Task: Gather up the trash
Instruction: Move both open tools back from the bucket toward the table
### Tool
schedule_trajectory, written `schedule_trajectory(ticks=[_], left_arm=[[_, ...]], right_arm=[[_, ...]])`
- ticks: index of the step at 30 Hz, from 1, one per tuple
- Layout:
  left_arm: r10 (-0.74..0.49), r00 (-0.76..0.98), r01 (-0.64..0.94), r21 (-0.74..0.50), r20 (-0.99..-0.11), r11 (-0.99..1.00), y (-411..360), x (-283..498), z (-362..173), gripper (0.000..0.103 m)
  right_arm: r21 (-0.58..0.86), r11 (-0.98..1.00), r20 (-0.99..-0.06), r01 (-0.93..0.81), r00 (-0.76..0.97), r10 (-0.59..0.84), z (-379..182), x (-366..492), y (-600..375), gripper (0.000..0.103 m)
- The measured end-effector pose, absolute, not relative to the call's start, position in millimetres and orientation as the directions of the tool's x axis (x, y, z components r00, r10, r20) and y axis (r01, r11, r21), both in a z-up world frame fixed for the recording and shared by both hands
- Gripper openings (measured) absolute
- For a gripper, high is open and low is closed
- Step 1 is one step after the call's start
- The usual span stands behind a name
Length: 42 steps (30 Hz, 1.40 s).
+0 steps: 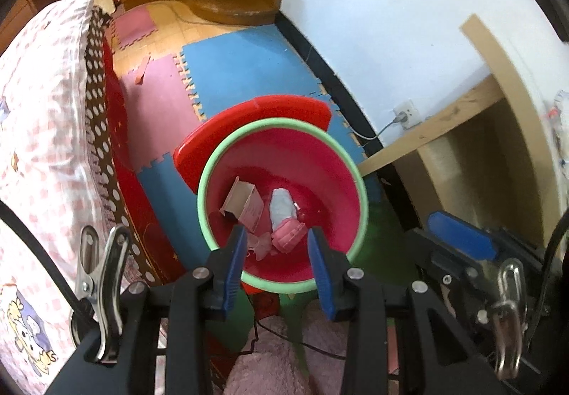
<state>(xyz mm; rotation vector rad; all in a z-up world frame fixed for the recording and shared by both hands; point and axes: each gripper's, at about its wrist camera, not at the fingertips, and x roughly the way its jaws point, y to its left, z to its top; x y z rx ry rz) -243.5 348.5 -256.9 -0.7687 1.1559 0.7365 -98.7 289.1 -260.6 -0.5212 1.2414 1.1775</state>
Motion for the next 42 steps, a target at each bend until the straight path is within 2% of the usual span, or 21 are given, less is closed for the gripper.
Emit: schedule_trajectory(ticks=[12, 23, 42], left_arm=[[0.134, 0.301, -0.756, -0.15, -0.944, 0.637, 335, -216, -198, 0.037], [0.088, 0.36, -0.653, -0.184, -0.929, 0.734, 315, -185, -156, 0.037], [0.012, 0.461, -0.407, -0.199, -0.887, 0.891, 218, -104, -97, 0.037]], right_arm=[[0.281, 0.439, -0.884, -0.853, -0.052, 0.464, -204, -86, 262, 0.035], [0.289, 0.561, -0.849, -0.776, 0.062, 0.524, -155, -67, 214, 0.035], [0.263, 0.755, -0.806, -0.601, 0.294, 0.514, -98, -38, 87, 0.035]])
